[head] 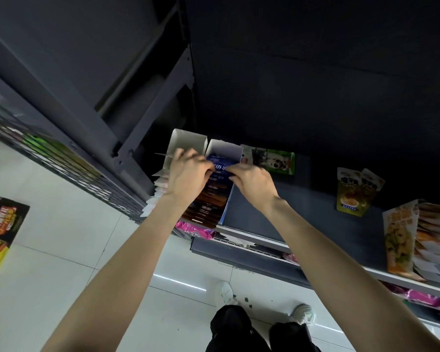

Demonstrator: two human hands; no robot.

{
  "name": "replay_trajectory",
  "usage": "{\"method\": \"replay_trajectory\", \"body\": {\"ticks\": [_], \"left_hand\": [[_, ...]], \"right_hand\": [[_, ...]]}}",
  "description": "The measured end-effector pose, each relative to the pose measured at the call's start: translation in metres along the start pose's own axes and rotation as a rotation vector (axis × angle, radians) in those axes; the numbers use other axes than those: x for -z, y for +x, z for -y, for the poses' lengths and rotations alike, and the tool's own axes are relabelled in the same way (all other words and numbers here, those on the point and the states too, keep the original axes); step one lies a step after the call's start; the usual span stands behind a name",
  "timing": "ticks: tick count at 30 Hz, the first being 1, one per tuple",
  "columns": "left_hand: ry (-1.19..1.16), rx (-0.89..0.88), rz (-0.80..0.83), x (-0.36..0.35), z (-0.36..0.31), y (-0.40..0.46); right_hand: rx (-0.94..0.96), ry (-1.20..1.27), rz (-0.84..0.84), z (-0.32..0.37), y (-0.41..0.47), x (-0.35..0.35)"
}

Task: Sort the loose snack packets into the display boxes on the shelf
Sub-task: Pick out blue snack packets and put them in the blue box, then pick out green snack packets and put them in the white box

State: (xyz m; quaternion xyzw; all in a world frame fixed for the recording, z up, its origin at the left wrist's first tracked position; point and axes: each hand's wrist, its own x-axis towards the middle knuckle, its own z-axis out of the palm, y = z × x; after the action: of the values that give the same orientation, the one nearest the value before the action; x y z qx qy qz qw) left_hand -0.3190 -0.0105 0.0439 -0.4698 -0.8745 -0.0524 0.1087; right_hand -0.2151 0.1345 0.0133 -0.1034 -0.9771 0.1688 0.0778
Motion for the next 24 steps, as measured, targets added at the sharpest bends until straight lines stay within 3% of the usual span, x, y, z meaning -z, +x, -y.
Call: {"method": "replay_trajectory", "body": {"ticks": [3, 7, 10, 13, 16, 20, 24], "left_hand": [[0.011, 0.035, 0.05, -0.002, 0.001, -0.008], [-0.068, 0.018, -0.097, 0.002, -0.012, -0.023], [-0.193, 0.001, -0.306, 0.005, -0.041, -0.035], [-0.319, 0.008, -0.372, -0.004, -0.087, -0.045], [-0.389, 0.118, -0.274, -0.028, -0.126, -0.046], [-0.636, 0.506, 0.079, -0.058, -0.15, -0.034], [-0.872, 0.806, 0.28, -0.092, -0.158, -0.015]], "right_hand": [[-0.005, 0.115, -0.083, -0.011, -0.015, 0.007], [-0.107, 0.191, -0.238, -0.052, -0.043, 0.011], [-0.146, 0.128, -0.13, -0.088, -0.042, 0.004], [-0.165, 0.022, 0.053, -0.118, -0.021, -0.013], [-0.188, -0.089, 0.236, -0.138, 0.009, -0.033], [-0.254, -0.124, 0.431, -0.163, 0.015, -0.059], [-0.198, -0.2, 0.379, -0.158, -0.048, -0.055]]}}
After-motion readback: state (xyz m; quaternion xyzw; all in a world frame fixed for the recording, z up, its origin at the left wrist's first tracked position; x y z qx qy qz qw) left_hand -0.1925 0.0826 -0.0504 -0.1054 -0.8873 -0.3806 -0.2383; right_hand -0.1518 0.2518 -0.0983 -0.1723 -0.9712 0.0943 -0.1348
